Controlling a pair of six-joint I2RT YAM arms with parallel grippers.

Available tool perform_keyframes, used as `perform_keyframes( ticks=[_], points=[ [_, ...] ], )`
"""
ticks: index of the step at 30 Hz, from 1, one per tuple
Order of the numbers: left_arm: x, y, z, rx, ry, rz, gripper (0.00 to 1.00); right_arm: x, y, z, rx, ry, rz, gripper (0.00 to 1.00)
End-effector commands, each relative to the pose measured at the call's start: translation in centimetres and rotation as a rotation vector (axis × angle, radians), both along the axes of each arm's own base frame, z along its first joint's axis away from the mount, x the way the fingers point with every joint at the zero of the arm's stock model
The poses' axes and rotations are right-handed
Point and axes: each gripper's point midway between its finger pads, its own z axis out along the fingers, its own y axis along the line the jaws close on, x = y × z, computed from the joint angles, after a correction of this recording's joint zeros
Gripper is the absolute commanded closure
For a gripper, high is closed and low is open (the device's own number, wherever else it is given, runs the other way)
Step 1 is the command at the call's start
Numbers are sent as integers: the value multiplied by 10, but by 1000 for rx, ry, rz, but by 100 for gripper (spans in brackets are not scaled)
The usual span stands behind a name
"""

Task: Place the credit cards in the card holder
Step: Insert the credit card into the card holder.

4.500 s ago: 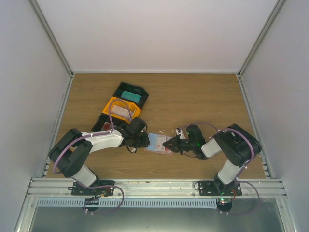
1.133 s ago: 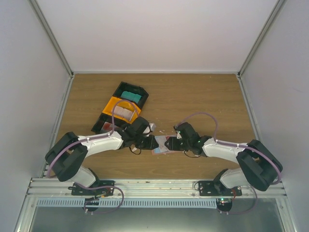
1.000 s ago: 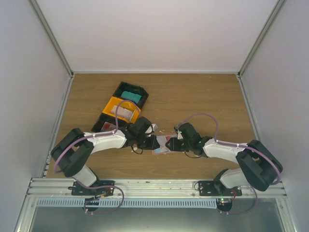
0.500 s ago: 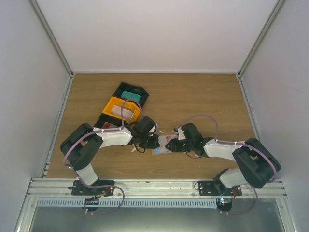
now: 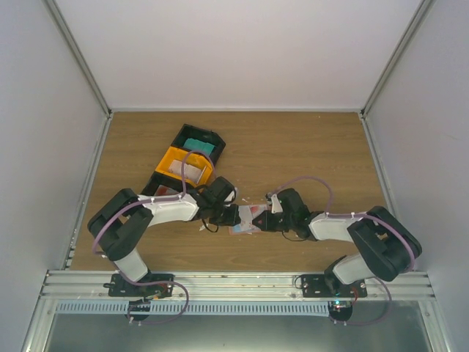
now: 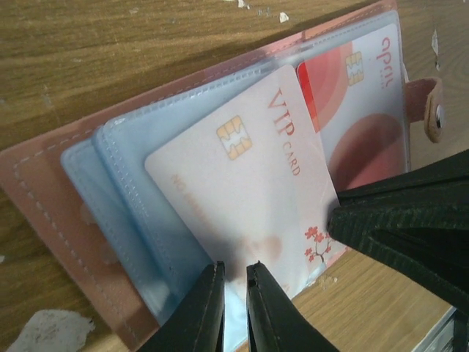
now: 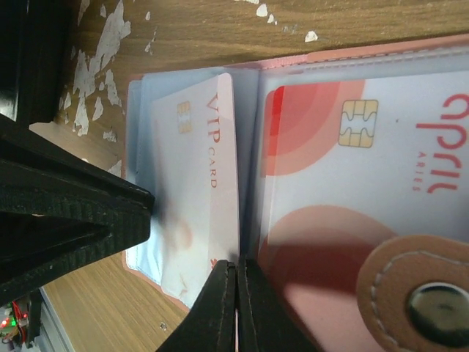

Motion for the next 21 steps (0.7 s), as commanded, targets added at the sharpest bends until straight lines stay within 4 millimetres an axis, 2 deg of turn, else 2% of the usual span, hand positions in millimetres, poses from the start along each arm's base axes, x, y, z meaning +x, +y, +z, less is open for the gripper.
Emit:
perform_keyframes(
  ticks=[1,7,14,21],
  points=[
    [-2,2,13,-20,-33,6,84,-7,-8,-14,-18,38,-43,100],
    [-1,14,18,-1,-53,59,81,-7,-13,-13,-11,40,-87,99],
    [-15,22,-2,15,0,59,85,-9,-19,-12,-15,69,-137,99],
    [-19,24,-14,33,30,51,89,-10,-21,-15,-20,98,-165,100]
  ],
)
